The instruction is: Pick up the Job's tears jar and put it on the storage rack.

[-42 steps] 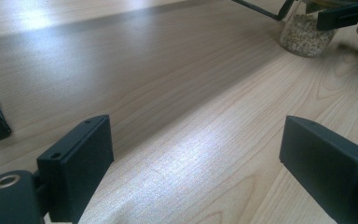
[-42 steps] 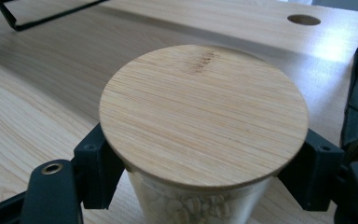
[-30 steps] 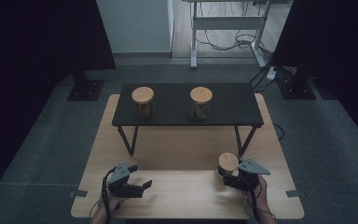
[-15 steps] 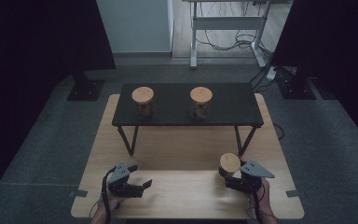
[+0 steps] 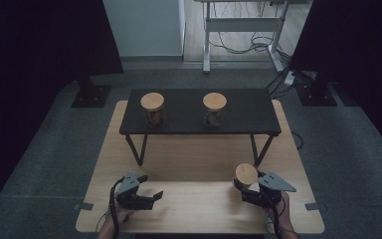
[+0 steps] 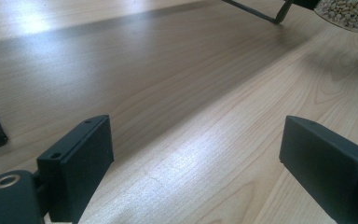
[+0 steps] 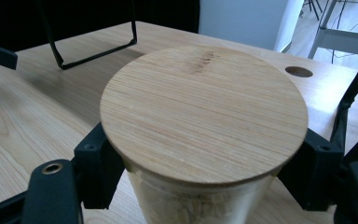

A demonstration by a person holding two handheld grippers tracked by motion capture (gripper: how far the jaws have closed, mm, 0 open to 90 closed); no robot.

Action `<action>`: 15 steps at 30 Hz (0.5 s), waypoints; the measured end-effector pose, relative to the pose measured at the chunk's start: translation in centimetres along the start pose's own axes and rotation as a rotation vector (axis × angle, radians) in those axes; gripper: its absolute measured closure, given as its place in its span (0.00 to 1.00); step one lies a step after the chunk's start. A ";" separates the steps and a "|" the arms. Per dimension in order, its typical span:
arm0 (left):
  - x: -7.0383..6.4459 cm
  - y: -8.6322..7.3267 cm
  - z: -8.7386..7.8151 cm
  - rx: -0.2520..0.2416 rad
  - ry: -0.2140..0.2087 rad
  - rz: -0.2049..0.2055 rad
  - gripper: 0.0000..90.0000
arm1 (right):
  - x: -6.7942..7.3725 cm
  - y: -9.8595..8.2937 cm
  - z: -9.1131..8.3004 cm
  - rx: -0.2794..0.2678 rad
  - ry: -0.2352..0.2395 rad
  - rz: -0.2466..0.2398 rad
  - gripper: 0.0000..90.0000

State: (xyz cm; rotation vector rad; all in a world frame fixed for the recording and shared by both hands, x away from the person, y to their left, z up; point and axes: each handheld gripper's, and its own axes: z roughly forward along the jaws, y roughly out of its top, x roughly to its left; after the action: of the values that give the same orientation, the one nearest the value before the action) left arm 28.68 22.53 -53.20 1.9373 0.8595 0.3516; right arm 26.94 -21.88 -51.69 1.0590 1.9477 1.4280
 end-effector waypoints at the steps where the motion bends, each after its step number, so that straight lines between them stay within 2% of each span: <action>1: 0.0 0.0 0.0 0.001 -0.001 0.002 0.10 | 0.0 0.1 -0.1 -0.004 0.001 0.000 0.27; 9: -0.2 0.1 0.1 0.004 -0.005 0.010 0.10 | 0.7 1.2 -1.1 -0.030 0.013 -0.027 0.27; 15: 0.0 0.0 0.0 0.001 -0.002 0.001 0.10 | 1.3 1.8 -1.3 -0.040 0.026 -0.046 0.27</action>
State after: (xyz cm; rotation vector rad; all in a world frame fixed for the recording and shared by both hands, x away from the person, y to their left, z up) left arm 28.67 22.52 -53.25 1.9390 0.8570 0.3496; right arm 25.73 -21.32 -49.48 0.9766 1.9409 1.4570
